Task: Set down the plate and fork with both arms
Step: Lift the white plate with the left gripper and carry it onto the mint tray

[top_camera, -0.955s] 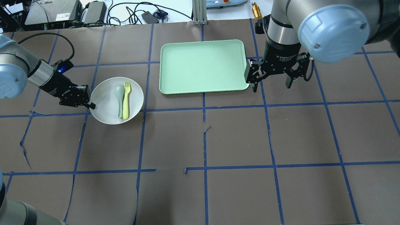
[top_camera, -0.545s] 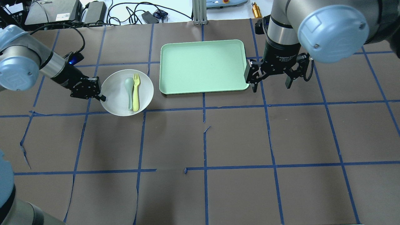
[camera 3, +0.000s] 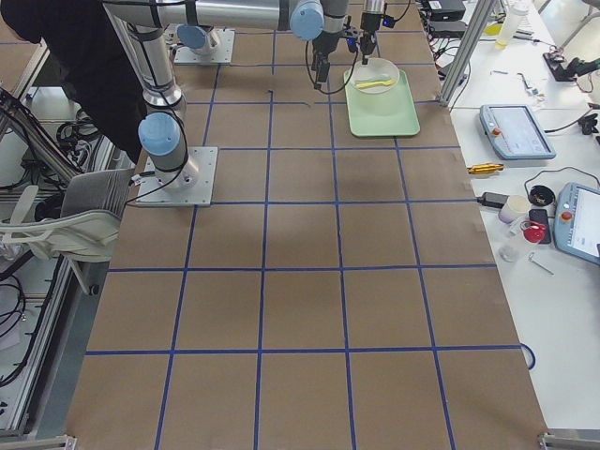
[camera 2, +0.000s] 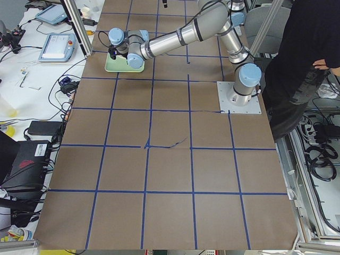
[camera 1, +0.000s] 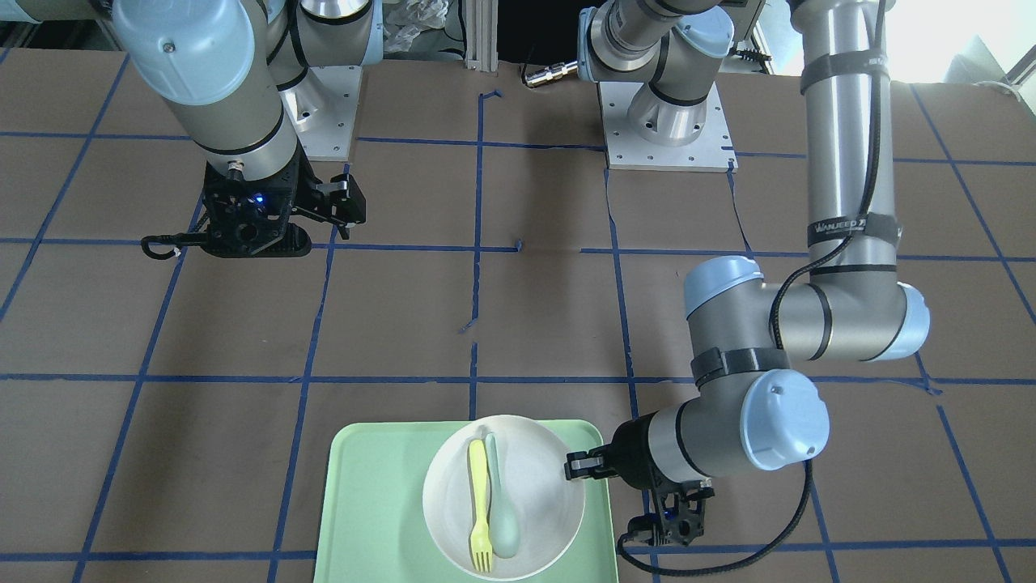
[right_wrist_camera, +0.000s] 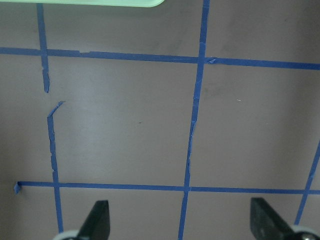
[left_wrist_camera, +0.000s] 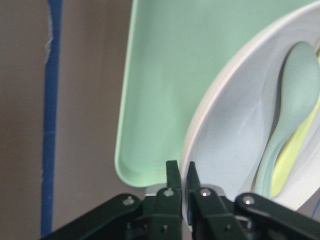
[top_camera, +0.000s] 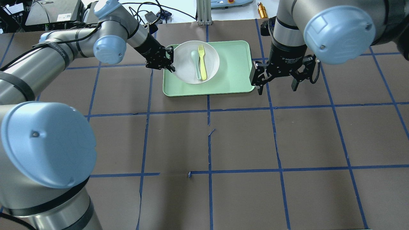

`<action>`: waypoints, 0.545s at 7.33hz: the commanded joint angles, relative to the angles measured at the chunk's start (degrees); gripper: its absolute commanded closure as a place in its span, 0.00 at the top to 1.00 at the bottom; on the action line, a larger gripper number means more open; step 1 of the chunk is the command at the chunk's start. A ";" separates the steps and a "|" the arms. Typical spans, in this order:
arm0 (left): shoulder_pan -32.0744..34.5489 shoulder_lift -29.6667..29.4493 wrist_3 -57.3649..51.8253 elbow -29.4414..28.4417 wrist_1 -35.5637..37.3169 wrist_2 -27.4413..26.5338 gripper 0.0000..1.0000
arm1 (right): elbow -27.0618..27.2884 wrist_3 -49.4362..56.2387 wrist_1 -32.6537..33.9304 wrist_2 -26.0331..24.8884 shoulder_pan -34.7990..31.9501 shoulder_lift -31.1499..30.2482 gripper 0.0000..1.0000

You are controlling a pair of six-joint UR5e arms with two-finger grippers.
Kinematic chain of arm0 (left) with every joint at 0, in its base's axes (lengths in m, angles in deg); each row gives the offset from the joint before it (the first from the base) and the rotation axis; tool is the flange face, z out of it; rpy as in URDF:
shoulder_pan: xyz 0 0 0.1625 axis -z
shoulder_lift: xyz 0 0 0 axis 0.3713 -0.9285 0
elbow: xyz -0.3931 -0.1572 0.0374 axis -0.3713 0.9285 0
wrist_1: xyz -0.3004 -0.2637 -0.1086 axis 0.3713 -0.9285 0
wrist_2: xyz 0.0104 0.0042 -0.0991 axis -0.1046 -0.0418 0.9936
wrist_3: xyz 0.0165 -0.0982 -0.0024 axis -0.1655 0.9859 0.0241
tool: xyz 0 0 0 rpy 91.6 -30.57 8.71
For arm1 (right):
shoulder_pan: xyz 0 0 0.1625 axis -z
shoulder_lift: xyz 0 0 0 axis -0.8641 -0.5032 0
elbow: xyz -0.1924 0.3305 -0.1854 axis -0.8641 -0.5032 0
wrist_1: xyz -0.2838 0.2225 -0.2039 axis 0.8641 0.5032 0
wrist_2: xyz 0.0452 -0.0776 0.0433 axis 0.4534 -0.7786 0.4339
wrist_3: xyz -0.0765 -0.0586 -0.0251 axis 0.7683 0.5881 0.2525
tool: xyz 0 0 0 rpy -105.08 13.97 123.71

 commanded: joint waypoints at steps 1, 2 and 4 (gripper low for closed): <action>1.82 -4.61 3.04 -4.34 0.65 0.18 0.00 | 0.03 -0.01 0.00 0.01 0.01 0.07 1.00; 2.26 -5.06 1.73 -4.43 0.65 0.17 0.00 | 0.03 0.07 0.00 -0.08 0.01 0.16 1.00; 2.96 -5.68 0.23 -4.26 0.65 0.17 0.00 | 0.03 0.07 0.87 -0.08 0.18 0.34 1.00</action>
